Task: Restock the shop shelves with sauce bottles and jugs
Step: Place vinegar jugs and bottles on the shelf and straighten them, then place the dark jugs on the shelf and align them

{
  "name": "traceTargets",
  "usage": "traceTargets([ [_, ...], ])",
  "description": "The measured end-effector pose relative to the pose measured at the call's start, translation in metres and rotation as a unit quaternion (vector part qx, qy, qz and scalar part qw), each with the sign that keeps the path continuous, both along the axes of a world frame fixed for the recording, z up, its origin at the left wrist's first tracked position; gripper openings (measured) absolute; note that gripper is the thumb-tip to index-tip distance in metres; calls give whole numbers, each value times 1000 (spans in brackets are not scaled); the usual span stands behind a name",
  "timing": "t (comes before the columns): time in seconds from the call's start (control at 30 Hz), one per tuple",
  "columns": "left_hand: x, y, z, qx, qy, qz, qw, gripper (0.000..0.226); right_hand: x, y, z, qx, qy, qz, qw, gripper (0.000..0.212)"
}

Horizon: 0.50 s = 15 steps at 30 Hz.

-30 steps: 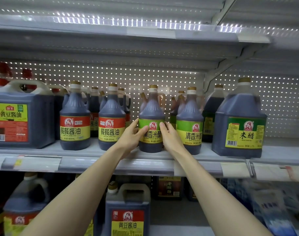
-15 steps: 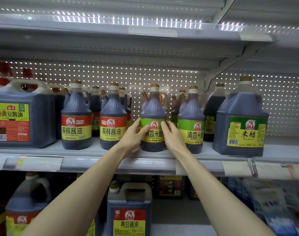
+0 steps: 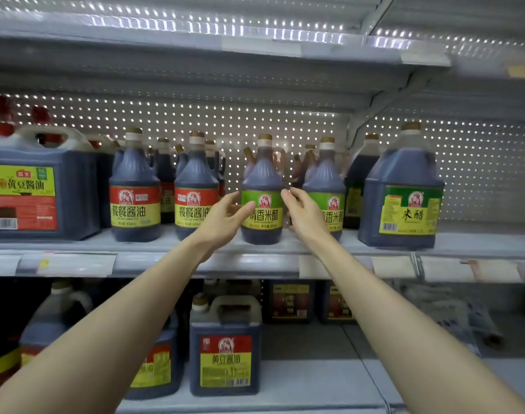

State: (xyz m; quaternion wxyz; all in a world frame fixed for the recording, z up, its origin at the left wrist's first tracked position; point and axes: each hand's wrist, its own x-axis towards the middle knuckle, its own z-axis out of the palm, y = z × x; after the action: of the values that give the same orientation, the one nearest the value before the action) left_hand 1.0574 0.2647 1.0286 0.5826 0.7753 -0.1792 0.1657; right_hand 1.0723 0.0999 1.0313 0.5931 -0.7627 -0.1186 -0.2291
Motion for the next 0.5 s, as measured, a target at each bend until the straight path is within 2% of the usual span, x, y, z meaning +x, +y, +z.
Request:
traceTargets([
  [0.13, -19, -1, -16, 18, -19, 17, 1000, 59, -27, -7, -11, -8, -14, -13, 1000, 47],
  [0.3, -51, -15, -35, 7, -81, 28, 996, 42, -58, -19, -28, -4, -18, -35, 999, 39],
  [0.5, -77, -29, -87, -6, -40, -15, 999, 36, -91, -36, -72, 15, 4, -31, 999, 20],
])
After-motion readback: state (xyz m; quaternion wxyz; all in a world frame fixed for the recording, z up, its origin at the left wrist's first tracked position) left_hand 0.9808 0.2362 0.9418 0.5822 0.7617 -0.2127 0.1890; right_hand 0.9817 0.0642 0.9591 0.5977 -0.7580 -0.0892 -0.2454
